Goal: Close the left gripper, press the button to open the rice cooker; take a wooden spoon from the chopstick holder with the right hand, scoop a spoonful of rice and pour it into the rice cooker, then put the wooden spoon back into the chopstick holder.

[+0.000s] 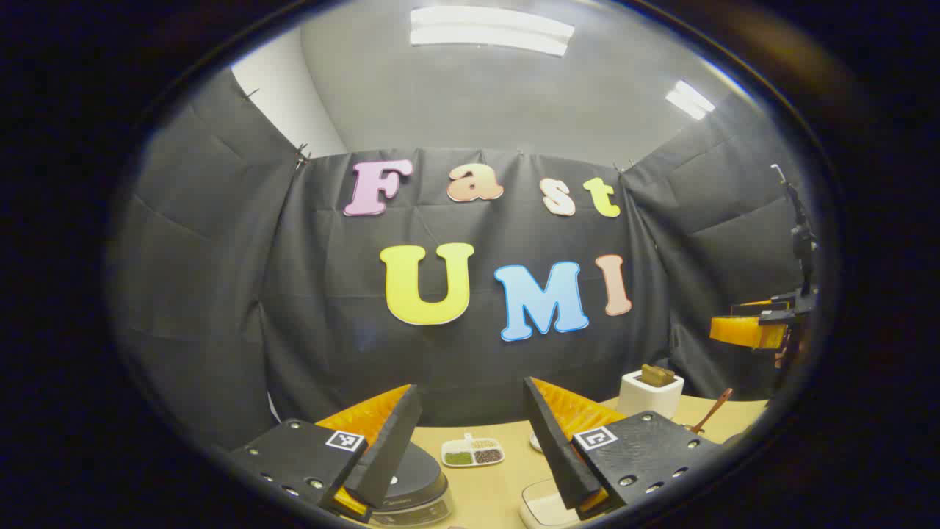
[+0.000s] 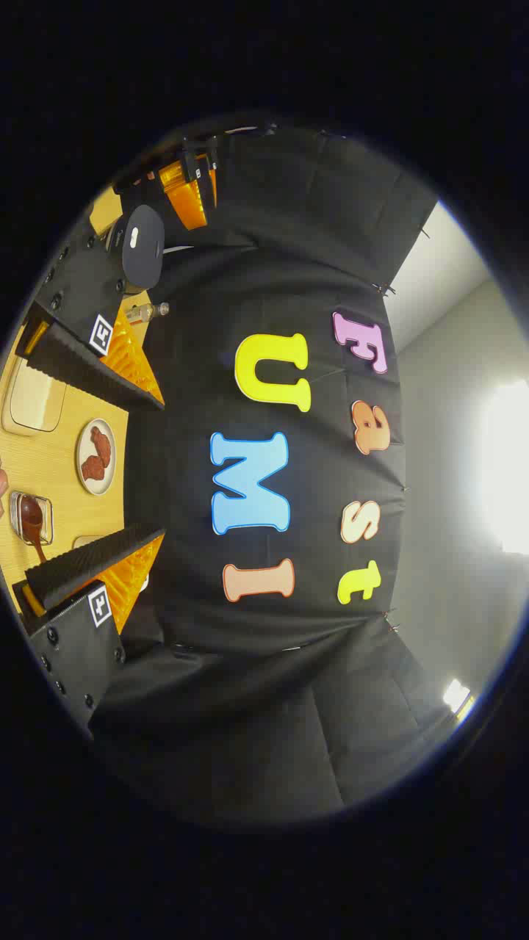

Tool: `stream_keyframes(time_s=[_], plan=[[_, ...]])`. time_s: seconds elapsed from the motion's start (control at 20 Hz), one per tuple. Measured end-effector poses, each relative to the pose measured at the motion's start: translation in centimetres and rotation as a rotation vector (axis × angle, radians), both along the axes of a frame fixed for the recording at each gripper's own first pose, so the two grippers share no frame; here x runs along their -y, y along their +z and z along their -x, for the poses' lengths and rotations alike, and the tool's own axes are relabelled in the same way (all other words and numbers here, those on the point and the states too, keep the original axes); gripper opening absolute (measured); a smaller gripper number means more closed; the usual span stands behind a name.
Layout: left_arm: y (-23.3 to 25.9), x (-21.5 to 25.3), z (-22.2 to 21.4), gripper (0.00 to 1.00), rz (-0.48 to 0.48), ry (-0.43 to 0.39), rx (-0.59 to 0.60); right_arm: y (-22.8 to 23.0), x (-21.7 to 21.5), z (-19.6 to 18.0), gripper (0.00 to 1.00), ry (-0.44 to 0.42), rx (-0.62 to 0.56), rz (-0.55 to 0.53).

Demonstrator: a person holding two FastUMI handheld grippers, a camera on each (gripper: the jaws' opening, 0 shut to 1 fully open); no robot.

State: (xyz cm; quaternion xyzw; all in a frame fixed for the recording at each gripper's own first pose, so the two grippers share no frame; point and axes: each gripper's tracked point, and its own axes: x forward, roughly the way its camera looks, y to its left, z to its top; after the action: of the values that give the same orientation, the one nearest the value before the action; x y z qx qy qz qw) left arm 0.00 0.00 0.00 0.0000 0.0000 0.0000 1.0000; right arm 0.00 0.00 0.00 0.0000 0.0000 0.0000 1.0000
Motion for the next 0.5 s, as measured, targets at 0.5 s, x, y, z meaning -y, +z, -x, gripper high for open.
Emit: stream_keyframes(time_s=[0.5], plan=[[-0.5,-0.1,-0.2,0.88,0.023,0.007,-0.026,-1.6,0.2,-0.8,0.98,0.008,-0.027,0.015]])
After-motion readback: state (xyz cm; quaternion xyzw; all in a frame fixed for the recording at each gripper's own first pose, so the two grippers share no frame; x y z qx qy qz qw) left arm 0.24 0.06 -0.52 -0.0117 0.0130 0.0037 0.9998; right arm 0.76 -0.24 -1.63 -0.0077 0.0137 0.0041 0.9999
